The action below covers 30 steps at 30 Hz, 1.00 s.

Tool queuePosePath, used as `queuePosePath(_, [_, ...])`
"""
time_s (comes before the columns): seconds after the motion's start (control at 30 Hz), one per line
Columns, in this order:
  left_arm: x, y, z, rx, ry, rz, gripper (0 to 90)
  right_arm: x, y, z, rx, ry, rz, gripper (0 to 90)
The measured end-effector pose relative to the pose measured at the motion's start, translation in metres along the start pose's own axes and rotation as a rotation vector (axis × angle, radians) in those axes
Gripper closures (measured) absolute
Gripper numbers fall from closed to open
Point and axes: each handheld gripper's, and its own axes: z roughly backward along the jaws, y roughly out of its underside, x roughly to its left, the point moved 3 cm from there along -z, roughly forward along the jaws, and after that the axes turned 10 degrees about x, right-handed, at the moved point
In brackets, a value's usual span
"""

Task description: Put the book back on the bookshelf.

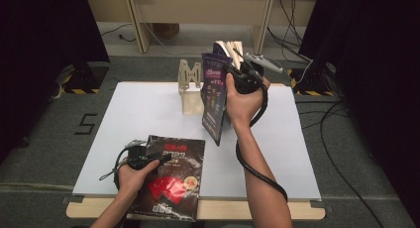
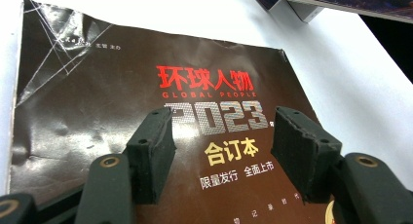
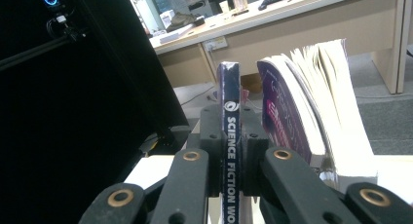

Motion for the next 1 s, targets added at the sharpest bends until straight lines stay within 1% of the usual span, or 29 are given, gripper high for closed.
queuePosePath(0.23, [0.000,0.000,0.000,0.000,-0.001,-0.001,39.7,0.000,-0.001,-0.003,0.003,0.001,0.000,84.4])
queuePosePath(0.33, [0.000,0.001,0.000,0.001,-0.002,-0.002,39.7,0.001,-0.001,-0.005,0.010,-0.002,-0.009,84.4])
queuePosePath(0.5, [0.000,0.001,-0.001,0.001,-0.006,-0.004,39.8,0.001,-0.002,-0.005,0.006,-0.004,-0.001,84.3])
queuePosePath(0.6, [0.000,0.001,-0.001,0.000,-0.006,-0.004,39.8,0.000,-0.003,-0.006,0.010,-0.003,-0.008,84.3])
queuePosePath(1.0, [0.000,0.000,0.001,-0.008,-0.005,-0.001,39.9,0.000,-0.006,-0.012,0.013,0.001,-0.003,84.4])
